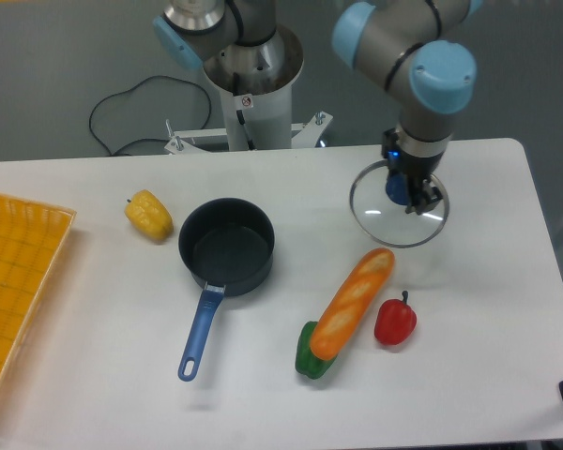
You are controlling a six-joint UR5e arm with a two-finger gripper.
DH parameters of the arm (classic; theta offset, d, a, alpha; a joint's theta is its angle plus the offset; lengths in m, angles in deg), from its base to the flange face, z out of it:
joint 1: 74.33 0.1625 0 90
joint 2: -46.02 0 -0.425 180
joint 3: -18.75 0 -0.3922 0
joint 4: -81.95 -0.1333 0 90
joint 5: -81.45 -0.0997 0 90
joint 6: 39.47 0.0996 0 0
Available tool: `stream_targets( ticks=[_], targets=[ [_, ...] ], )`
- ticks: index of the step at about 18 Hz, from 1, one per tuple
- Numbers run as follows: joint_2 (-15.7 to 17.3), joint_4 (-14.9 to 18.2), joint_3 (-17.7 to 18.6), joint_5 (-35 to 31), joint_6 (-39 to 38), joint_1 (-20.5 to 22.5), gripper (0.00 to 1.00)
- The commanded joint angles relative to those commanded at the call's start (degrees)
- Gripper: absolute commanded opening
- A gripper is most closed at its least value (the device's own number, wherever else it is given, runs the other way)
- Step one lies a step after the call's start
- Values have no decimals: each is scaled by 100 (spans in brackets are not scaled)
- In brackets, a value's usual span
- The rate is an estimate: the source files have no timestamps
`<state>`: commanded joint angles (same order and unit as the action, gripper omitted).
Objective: Place the lid on the table
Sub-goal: 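Carry the lid away from the saucepan toward the open table area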
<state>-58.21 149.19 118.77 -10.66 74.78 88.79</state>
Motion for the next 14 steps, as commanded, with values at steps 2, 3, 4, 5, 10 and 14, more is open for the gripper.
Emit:
stream_targets(
  ticks=[2, 3, 4, 5, 10, 14],
  targets=[
    [-158, -9, -44, -9, 105, 122, 52],
    [-220, -35, -62, 0, 219, 175, 52],
    [-255, -79, -70, 0, 333, 219, 52],
    [-299, -97, -79, 0, 395, 263, 52],
    [-519, -123, -176, -9, 396, 273, 52],
    [-651, -202, -246, -17, 396, 273, 52]
  ],
)
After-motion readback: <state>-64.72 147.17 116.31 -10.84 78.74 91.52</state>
